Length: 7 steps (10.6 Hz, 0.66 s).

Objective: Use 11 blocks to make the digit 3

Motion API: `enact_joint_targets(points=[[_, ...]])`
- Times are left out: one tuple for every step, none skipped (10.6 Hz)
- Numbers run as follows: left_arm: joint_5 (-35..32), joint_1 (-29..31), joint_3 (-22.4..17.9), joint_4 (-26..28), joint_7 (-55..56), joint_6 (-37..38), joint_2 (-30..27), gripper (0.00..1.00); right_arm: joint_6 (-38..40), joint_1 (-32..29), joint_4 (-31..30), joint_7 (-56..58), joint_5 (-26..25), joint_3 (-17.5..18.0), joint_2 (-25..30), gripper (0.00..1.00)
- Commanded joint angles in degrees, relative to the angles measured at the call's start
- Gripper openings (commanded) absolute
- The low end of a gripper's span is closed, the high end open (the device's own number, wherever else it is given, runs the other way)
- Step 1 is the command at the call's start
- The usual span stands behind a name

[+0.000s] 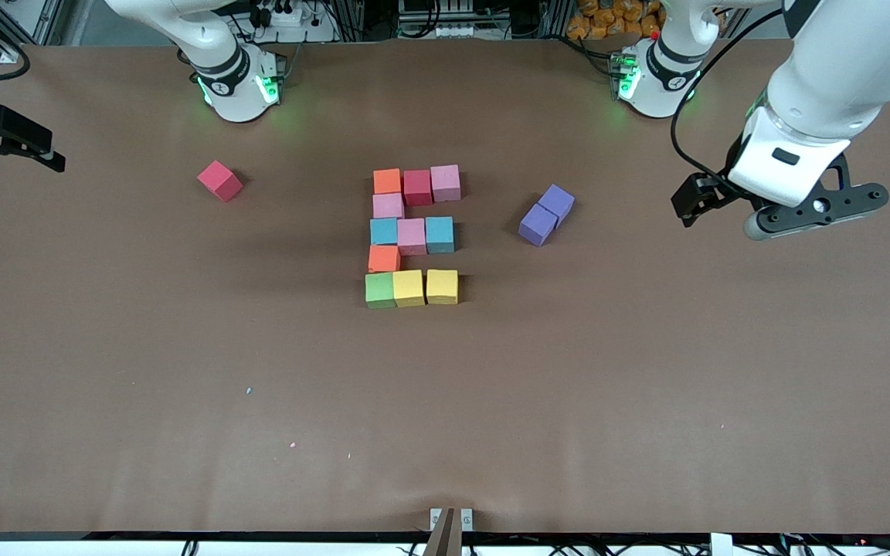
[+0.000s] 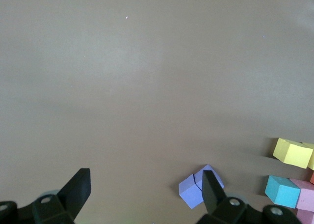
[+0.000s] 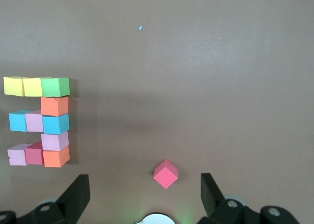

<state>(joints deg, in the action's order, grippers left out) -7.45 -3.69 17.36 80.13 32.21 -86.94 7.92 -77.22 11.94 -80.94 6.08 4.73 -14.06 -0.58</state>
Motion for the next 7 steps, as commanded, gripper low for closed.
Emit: enact_joint_targets(points=[[0.4, 2.7, 0.0, 0.4, -1.3, 0.3, -1.2, 1.00, 0.2, -0.2, -0.3, 0.3, -0.2, 0.2, 0.2, 1.00], [0.3, 3.0, 0.0, 0.4, -1.4, 0.6, -1.4, 1.00, 0.2, -0.2, -0.3, 0.3, -0.2, 0.2, 0.2, 1.00], [0.4, 4.6, 0.0, 0.4, -3.1, 0.6, -1.4, 1.00, 0.2, -0.2, -0.3, 0.3, -0.2, 0.2, 0.2, 1.00], [1.2, 6.5, 0.0, 0.4, -6.3, 0.6, -1.4, 1.00, 0.2, -0.1, -0.4, 0.2, -0.2, 0.2, 0.1, 1.00], [1.5, 7.6, -0.3, 0.3, -9.8, 0.6, -1.7, 1.00, 0.2, -0.1, -0.4, 0.2, -0.2, 0.2, 0.1, 1.00], [1.9, 7.4, -2.7, 0.5, -14.1, 0.6, -2.9, 1.00, 0.2, -0.1, -0.4, 0.2, -0.2, 0.2, 0.1, 1.00], [2.0, 7.4, -4.8, 0.5, -15.9, 0.6, -3.0, 1.00, 0.2, -0.1, -0.4, 0.2, -0.2, 0.2, 0.1, 1.00]])
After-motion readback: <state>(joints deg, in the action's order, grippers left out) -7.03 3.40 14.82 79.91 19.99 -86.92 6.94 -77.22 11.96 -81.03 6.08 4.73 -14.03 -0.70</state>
